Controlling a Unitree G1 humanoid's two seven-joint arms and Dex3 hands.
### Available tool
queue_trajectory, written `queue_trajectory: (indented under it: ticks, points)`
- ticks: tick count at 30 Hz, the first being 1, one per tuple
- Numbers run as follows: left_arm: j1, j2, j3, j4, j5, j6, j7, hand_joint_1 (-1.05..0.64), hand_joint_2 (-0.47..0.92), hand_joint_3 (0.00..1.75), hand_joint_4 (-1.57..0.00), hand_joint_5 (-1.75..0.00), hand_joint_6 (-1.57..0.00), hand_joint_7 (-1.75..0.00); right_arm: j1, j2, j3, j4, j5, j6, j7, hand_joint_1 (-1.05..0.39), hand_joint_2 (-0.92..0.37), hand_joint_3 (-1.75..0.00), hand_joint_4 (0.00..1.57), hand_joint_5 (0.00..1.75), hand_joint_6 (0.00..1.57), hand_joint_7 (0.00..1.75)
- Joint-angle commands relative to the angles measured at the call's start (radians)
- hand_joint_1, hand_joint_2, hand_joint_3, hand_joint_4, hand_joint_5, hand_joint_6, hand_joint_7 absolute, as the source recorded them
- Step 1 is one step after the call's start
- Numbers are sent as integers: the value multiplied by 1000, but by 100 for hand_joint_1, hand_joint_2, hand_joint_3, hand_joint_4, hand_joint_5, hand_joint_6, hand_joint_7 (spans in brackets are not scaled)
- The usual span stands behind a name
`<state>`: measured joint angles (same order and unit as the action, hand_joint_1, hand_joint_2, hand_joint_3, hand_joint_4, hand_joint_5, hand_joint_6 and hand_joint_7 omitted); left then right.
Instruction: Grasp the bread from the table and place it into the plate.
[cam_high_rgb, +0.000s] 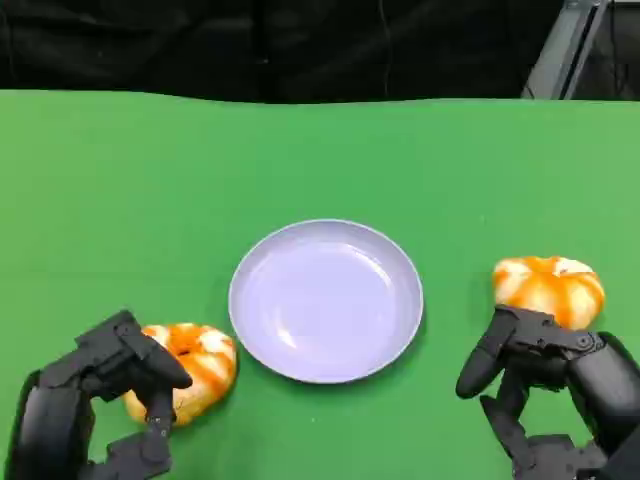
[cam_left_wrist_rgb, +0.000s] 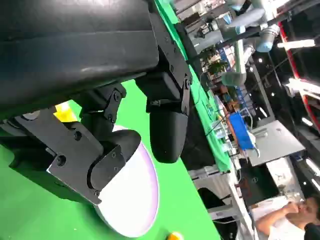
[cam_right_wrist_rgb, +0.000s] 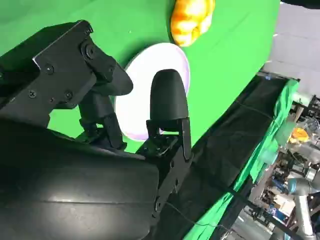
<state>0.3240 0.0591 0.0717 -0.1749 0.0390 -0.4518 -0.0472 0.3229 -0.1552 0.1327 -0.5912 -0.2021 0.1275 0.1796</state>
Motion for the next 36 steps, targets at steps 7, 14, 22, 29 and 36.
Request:
queue_trajectory:
  ticks: [7, 14, 22, 29, 36]
  points:
    - [0, 10, 8, -10, -4, 8, 0, 2, 47, 126, -80, -168, -75, -149, -10, -11, -7, 6, 8, -10, 2, 7, -43, -119, 77, 163, 70, 139]
    - [-7, 9, 10, 3, -2, -6, 3, 2, 45, 127, -81, -168, -76, -150, -12, -11, -7, 5, 4, 4, 1, 5, -41, -120, 77, 160, 70, 137]
    - [-13, 16, 16, 24, 58, -58, 24, -2, 52, 111, -74, -136, -75, -115, -8, -9, -5, -5, -5, 11, -2, 6, -42, -119, 78, 160, 70, 137]
    - [-15, 35, 30, 23, 244, -25, 95, -25, 89, 11, -48, -102, -71, -28, -10, -10, -2, -10, -7, 20, -1, 7, -43, -119, 77, 159, 71, 137]
    - [6, 73, 22, -36, 450, 73, 138, -43, 87, 0, -32, -76, -49, -1, -9, -8, 3, -13, -11, 21, -4, 6, -42, -120, 78, 160, 71, 137]
